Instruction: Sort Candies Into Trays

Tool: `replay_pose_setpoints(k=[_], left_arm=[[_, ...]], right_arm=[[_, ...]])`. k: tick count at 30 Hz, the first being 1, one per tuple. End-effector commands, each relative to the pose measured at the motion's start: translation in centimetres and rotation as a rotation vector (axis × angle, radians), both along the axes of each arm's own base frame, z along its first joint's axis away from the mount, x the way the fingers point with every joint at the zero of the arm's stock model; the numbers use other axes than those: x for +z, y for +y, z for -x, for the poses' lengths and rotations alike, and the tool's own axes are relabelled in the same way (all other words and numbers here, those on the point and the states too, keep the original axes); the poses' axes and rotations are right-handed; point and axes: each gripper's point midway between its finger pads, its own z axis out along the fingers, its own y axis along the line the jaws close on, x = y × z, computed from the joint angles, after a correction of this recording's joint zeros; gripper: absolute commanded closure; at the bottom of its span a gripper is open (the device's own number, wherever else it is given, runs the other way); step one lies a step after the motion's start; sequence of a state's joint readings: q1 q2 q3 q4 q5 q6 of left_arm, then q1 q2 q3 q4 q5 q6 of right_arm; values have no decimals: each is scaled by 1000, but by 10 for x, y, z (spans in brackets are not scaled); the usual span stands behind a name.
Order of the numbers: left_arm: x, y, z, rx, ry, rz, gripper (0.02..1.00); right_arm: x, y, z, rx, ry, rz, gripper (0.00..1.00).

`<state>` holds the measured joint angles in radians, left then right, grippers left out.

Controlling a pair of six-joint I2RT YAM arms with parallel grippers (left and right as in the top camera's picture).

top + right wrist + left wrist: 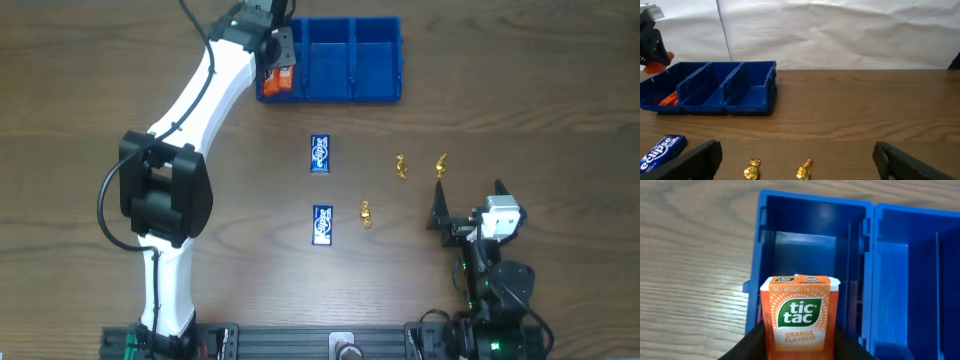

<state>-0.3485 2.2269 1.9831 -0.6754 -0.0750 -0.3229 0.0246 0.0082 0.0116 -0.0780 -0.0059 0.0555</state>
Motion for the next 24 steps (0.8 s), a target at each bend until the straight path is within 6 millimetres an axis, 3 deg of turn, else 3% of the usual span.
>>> replay_pose_setpoints(k=[1, 7, 8, 10, 12, 14, 16, 17, 18, 19, 21, 22, 24], left_arm=[[4, -12, -1, -76, -4, 2, 713], [3, -12, 0, -102, 2, -7, 652], [3, -11, 0, -98, 0, -11, 551], [10, -4, -2, -82, -17, -20, 202], [41, 5, 0, -62, -72, -25, 106], [104, 20, 14, -37, -202, 4, 88], [169, 41, 43, -9, -374, 55, 86], [219, 63, 81, -10, -547, 73, 82], [236, 71, 98, -20, -616, 67, 77], [259, 84, 128, -40, -728, 43, 42], [275, 118, 189, -28, -892, 2, 18], [274, 129, 205, -11, -924, 2, 18], [250, 154, 250, 4, -977, -20, 18]], right_arm=[[-2, -1, 0, -5, 2, 12, 3], [-2, -1, 0, -5, 2, 12, 3], [-2, -1, 0, -5, 2, 12, 3], [-2, -1, 0, -5, 2, 12, 3], [-2, -1, 0, -5, 2, 12, 3], [-2, -1, 0, -5, 2, 12, 3], [-2, -1, 0, -5, 2, 12, 3], [-2, -1, 0, -5, 2, 12, 3], [-2, -1, 0, -5, 2, 12, 3], [-2, -1, 0, -5, 2, 12, 3], [-2, -1, 0, -5, 2, 12, 3], [-2, -1, 0, -5, 2, 12, 3], [-2, -1, 0, -5, 2, 12, 5]])
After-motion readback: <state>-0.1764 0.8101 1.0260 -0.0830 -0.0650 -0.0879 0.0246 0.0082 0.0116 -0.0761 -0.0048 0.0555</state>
